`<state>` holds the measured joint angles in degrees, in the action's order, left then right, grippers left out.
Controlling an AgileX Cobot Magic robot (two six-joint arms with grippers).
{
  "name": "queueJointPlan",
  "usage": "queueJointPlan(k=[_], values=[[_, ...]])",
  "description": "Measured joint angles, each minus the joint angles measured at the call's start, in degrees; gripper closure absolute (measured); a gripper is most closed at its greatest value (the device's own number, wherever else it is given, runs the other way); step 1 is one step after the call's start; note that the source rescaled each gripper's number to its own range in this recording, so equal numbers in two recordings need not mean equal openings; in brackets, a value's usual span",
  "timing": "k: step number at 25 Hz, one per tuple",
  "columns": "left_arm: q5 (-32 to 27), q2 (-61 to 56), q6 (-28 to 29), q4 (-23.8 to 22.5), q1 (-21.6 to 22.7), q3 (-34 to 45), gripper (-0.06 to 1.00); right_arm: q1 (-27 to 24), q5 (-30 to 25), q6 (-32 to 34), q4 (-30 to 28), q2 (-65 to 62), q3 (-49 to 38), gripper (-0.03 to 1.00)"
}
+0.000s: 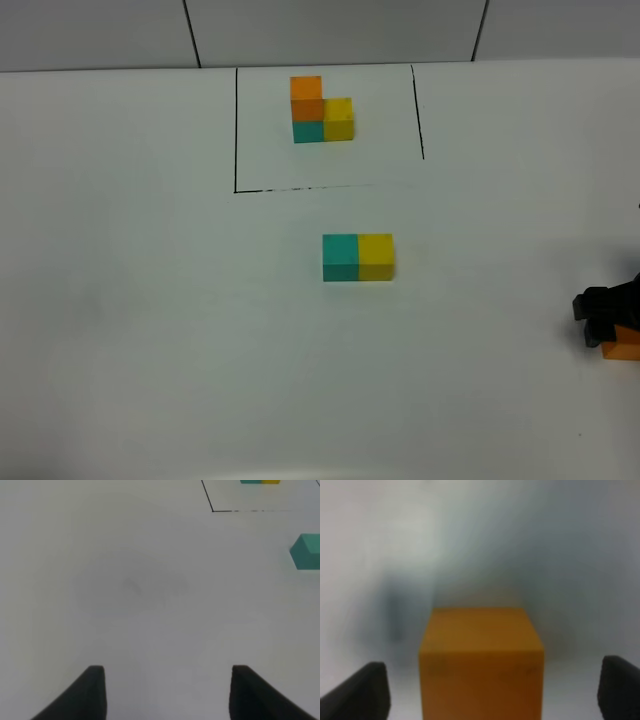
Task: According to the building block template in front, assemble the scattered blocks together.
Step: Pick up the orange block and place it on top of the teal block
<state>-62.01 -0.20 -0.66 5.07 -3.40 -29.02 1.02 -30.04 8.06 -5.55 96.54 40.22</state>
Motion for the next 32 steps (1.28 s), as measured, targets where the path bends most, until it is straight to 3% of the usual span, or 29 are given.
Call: queueJointPlan(k=[2,4,6,8,12,15,18,24,28,32], values=[[0.00,0.00,0.06,0.00,0.00,0.00,0.73,-0.07,1.08,0.00,0.20,1.02,0.00,0.27],[0.00,0.00,0.06,0.00,0.00,0.00,0.73,-0.13,1.77,0.00,0.38,1.52,0.00,0.40],[0.00,0.00,0.06,0.00,0.00,0.00,0.73,-0.13,1.84,0.00,0.45,1.55,0.00,0.62],[0.00,0.00,0.06,0.00,0.00,0.00,0.73,-0.13,1.78,-0.18,0.60,1.55,0.00,0.97],[0.00,0.00,0.06,0.00,0.00,0.00,0.73,0.24,1.54,-3.82,0.64,1.35,0.05,0.94],[0.00,0.00,0.01,0.00,0.00,0.00,0.73,3.01,-1.54,-8.06,-0.53,-0.29,1.61,0.94],[0.00,0.00,0.01,0.00,0.00,0.00,0.73,8.85,-6.80,-15.85,-2.16,-2.19,6.18,0.94],[0.00,0.00,0.01,0.00,0.00,0.00,0.73,22.42,-17.71,-38.36,-3.18,-0.92,20.17,0.94],[0.00,0.00,0.01,0.00,0.00,0.00,0.73,29.62,-25.35,-44.95,-3.54,5.31,31.44,0.94],[0.00,0.00,0.01,0.00,0.00,0.00,0.73,34.76,-29.26,-49.76,-3.60,12.49,41.07,0.94]])
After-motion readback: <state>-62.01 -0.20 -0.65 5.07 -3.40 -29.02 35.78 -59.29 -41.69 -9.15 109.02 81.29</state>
